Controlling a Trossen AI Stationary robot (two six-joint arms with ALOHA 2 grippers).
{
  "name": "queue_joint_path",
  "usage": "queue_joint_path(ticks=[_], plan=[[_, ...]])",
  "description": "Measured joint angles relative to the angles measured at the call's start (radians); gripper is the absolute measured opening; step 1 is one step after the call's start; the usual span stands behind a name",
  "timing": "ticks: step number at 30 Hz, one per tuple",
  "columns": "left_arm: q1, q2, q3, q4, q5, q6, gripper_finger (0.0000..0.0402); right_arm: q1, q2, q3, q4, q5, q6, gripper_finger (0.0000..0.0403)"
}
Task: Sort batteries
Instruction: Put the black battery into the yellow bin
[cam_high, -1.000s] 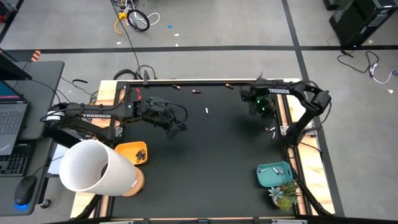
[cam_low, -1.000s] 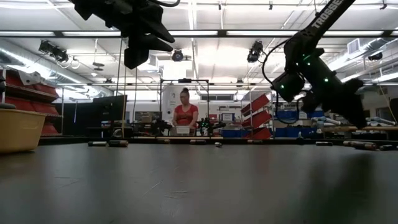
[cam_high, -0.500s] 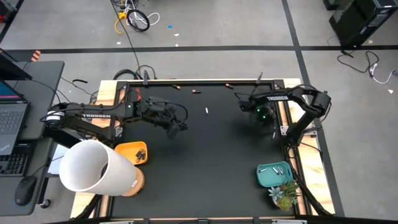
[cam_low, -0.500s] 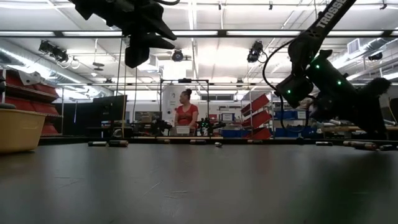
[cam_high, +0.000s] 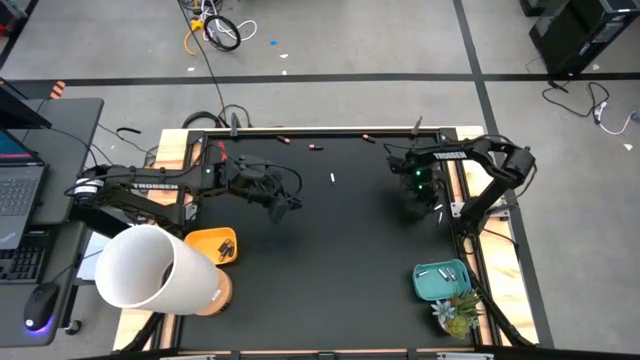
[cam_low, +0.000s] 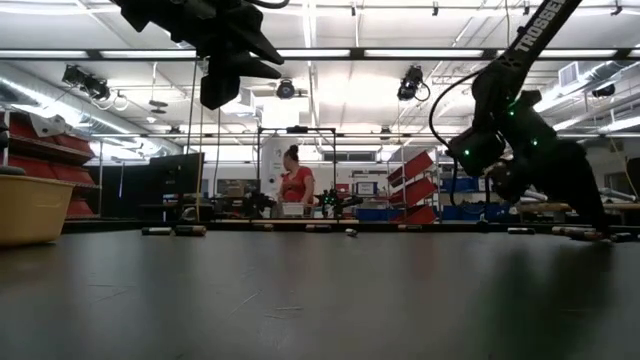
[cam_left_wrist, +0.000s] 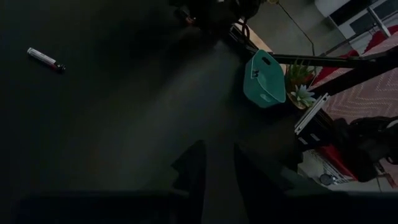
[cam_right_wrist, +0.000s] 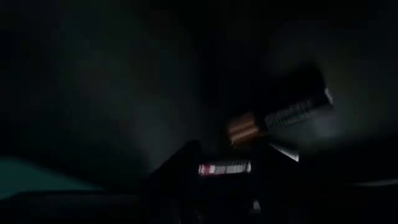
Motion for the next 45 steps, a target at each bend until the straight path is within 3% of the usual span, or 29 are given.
queue_joint_path(ticks=[14, 29, 39, 45], plan=[[0.0, 0.0, 0.0, -0.001, 0.013, -0.006, 0.0096, -0.019, 0.0, 0.011, 0.047, 0.039, 0.091, 0.013], [0.0, 0.0, 0.0, -0.001, 0.012, -0.007, 0.0096, -0.071, 0.0, 0.067, 0.179, -0.058, 0.196, 0.013], [0.0, 0.0, 0.0, 0.0, 0.019, -0.023, 0.0096, -0.035, -0.045, 0.259, 0.199, 0.038, 0.026, 0.013], [0.0, 0.0, 0.0, 0.004, 0.012, -0.024, 0.0096, -0.038, 0.043, 0.357, 0.299, 0.057, 0.034, 0.0128]])
